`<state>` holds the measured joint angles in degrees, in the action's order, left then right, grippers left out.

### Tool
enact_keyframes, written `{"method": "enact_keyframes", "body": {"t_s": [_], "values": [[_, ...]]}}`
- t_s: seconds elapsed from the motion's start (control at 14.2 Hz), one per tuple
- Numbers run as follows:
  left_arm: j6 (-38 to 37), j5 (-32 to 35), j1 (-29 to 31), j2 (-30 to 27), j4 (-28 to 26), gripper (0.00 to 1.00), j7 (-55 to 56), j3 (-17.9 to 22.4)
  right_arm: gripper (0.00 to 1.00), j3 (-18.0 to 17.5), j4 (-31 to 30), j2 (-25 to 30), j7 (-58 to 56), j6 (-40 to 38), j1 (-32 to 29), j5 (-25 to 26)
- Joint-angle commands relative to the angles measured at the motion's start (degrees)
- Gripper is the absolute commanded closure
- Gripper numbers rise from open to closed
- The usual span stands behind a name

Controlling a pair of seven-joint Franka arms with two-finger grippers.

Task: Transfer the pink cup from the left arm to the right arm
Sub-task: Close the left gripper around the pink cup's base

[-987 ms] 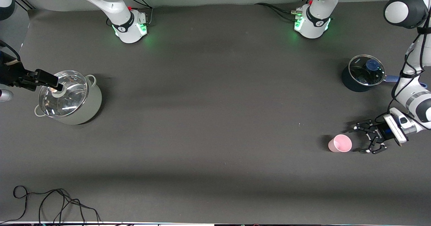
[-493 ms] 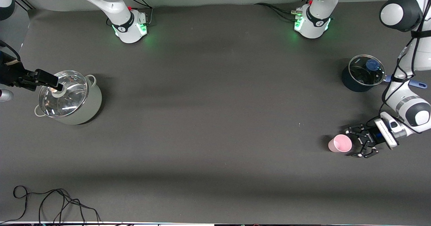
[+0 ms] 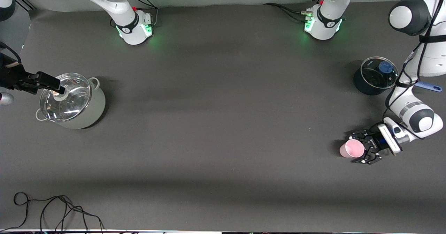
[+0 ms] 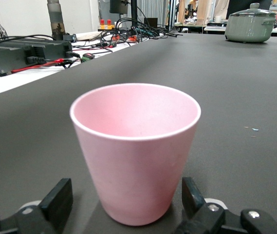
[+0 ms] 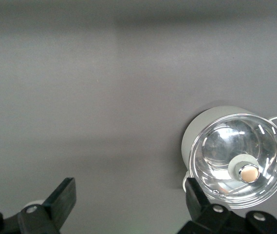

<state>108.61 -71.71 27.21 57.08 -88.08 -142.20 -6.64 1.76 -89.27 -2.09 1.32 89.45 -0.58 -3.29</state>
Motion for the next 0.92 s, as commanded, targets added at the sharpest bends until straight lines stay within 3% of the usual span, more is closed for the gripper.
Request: {"method": "enact_keyframes", "body": {"t_s": [0.0,0.35,0.63,0.85], "values": [[0.90,-1.42,-0.67,-0.74,-1.30,0.00,-1.68,0.31,0.00,0.62,0.59,-0.10,-1.41,-0.68,0.40,-0.93],[0.90,-1.59,-0.58,-0.74,-1.39,0.05,-1.23,-0.56,0.00,0.70,0.59,-0.10,-1.50,-0.68,0.40,-0.93],[0.99,-2.30,-0.58,-0.74,-1.48,0.27,-1.24,-0.57,0.00,0.70,0.59,-0.10,-1.41,-0.68,0.32,-0.93],[0.99,-2.30,-0.58,-0.91,-1.48,0.38,-1.24,-0.57,0.00,0.70,0.59,-0.10,-1.41,-0.68,0.32,-0.93]]}}
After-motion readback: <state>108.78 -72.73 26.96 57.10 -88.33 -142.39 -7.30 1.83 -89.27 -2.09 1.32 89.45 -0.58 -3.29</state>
